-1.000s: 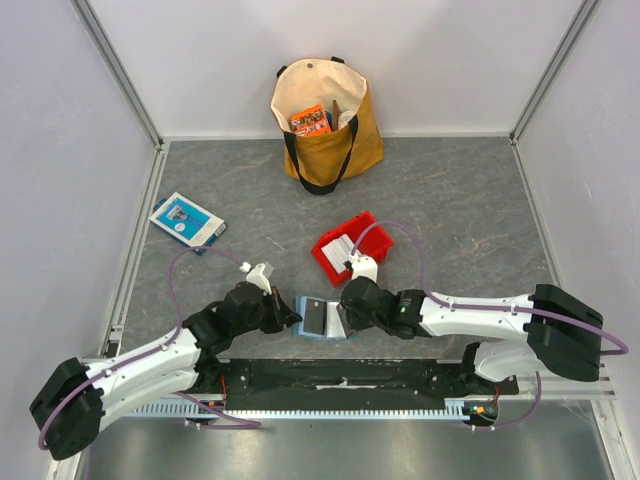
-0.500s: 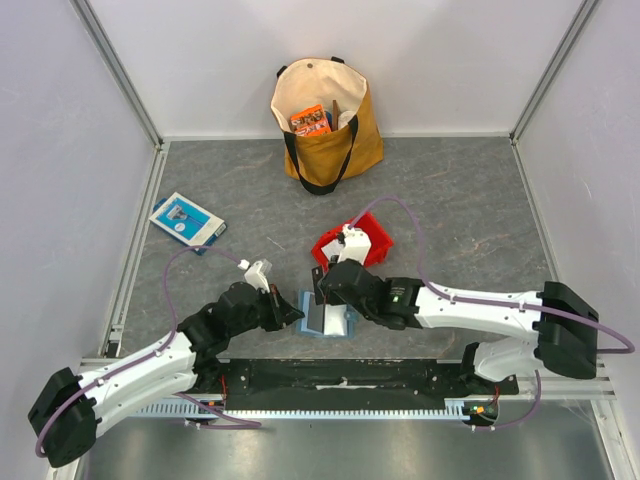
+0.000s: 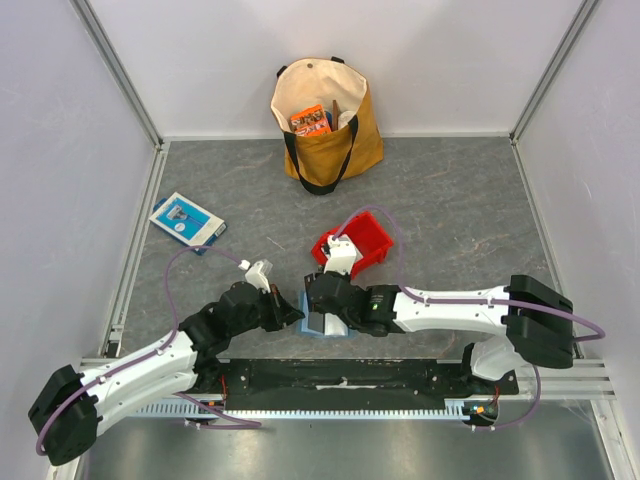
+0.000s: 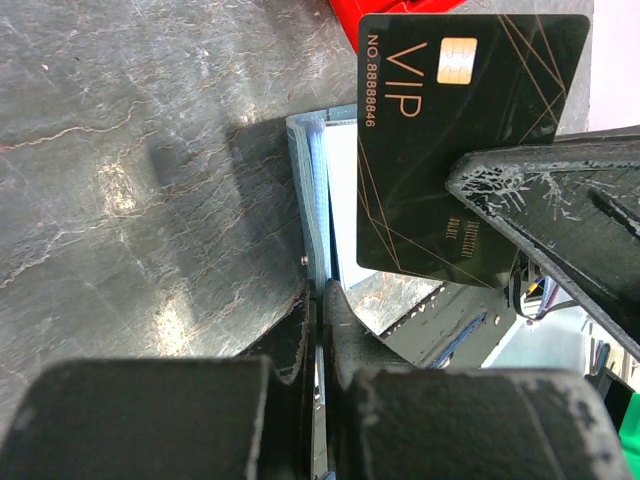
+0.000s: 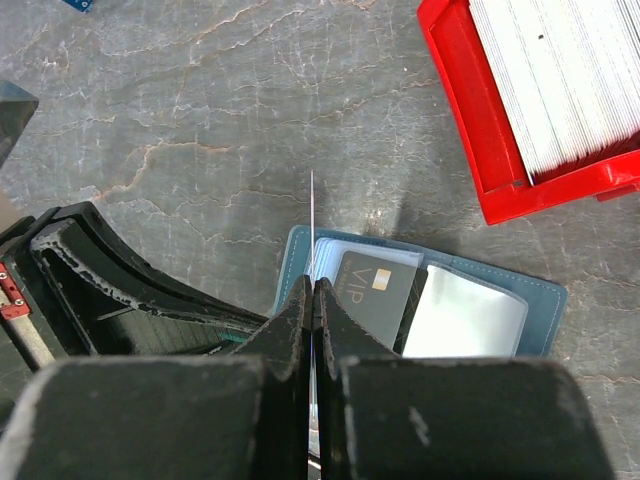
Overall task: Put the credit cards into the card holder
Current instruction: Turn over the card slot in the card holder.
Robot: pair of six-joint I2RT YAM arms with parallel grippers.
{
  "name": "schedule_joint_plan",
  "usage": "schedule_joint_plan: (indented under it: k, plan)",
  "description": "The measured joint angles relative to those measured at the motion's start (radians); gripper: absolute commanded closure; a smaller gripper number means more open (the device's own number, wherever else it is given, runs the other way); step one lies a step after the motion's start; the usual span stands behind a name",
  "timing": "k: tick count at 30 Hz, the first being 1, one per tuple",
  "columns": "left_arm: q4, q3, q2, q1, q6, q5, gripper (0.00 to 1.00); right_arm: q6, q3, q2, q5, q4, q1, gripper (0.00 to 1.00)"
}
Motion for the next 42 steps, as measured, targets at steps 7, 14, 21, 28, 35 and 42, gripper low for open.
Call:
schedule_joint_plan:
  k: [7,14,21,28,35,42]
  plan:
    - [0.0,0.0,0.0,0.0,-0.004,0.001,0.98,0.009,0.001,0.02,0.004,0.006,0.003,1.0]
    - [0.0,0.0,0.0,0.0,-0.005,0.002,0.98,0.03,0.002,0.033,0.007,0.006,0.005,1.0]
    - [0.0,0.0,-0.003,0.0,-0.007,0.002,0.98,0.064,0.02,0.033,0.02,-0.008,0.008,1.0]
    - [0.0,0.0,-0.003,0.0,-0.012,0.002,0.98,0.097,0.023,0.043,0.055,-0.036,0.022,1.0]
    - [0.0,0.0,-0.003,0.0,-0.014,0.002,0.98,0.106,0.023,0.043,0.085,-0.067,0.035,1.0]
    - [-0.001,0.0,-0.013,0.0,-0.014,-0.001,0.98,0.106,0.023,0.031,0.124,-0.12,0.037,1.0]
